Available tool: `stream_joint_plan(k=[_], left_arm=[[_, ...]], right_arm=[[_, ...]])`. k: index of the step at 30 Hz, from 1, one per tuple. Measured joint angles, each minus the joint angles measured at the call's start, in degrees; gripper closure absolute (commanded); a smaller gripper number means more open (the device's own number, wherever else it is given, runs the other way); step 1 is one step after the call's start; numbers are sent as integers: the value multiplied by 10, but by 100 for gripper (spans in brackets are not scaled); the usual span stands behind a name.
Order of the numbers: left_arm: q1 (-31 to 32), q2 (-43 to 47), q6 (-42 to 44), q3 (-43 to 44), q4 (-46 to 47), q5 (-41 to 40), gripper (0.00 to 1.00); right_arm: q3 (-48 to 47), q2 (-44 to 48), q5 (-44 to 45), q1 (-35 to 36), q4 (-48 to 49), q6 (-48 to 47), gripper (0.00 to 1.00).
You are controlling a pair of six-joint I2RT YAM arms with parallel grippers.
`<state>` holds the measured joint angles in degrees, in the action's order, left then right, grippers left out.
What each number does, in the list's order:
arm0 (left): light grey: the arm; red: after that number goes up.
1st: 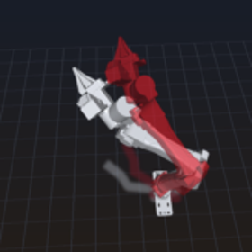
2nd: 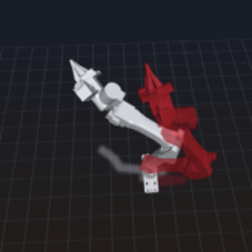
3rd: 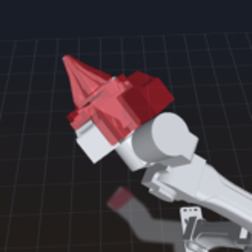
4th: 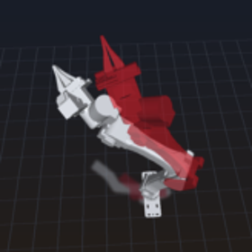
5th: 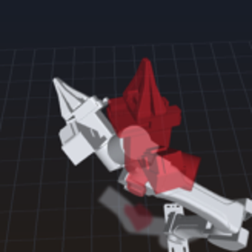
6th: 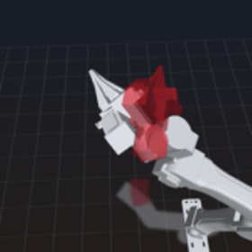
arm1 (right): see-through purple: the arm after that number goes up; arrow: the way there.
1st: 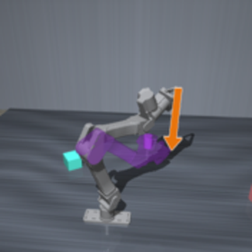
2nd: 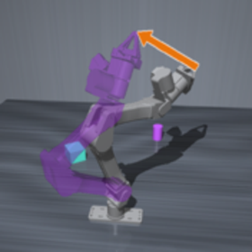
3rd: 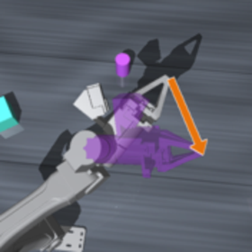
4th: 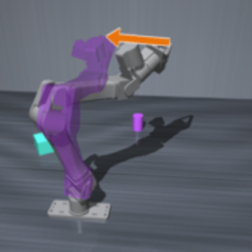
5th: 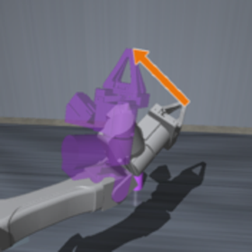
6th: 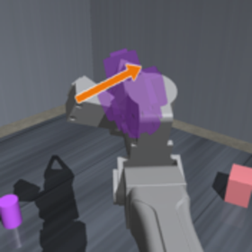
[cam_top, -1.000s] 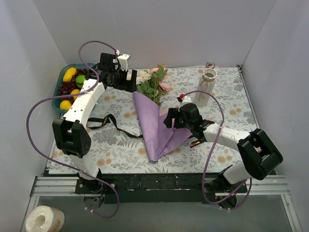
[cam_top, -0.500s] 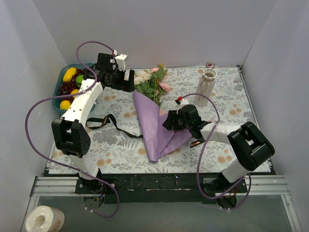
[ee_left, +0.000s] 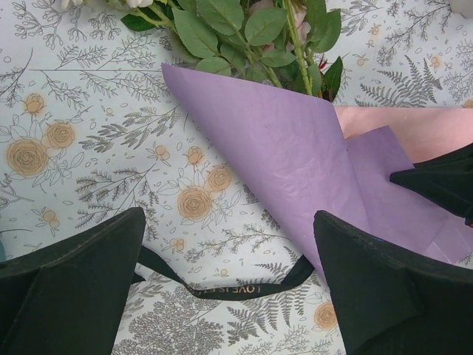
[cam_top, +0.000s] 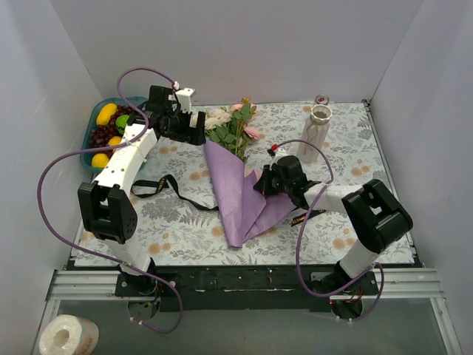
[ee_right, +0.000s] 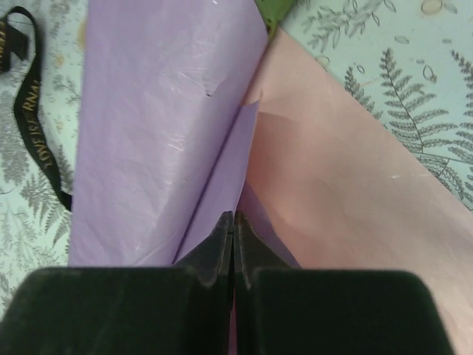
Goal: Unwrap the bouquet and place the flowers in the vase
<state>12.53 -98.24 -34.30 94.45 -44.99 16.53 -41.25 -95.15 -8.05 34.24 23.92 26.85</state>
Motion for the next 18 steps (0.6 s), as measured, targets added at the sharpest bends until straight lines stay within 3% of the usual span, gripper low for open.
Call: stream_joint_plan(k=[7,18], left_arm=[[0,4,-4,-2,2,6,2],[-5,9,-17,41,-7,0,2]], right_arm=[[-10,115,-4,14,-25,-21,99],[-43,222,20,113,-65,-81,99]])
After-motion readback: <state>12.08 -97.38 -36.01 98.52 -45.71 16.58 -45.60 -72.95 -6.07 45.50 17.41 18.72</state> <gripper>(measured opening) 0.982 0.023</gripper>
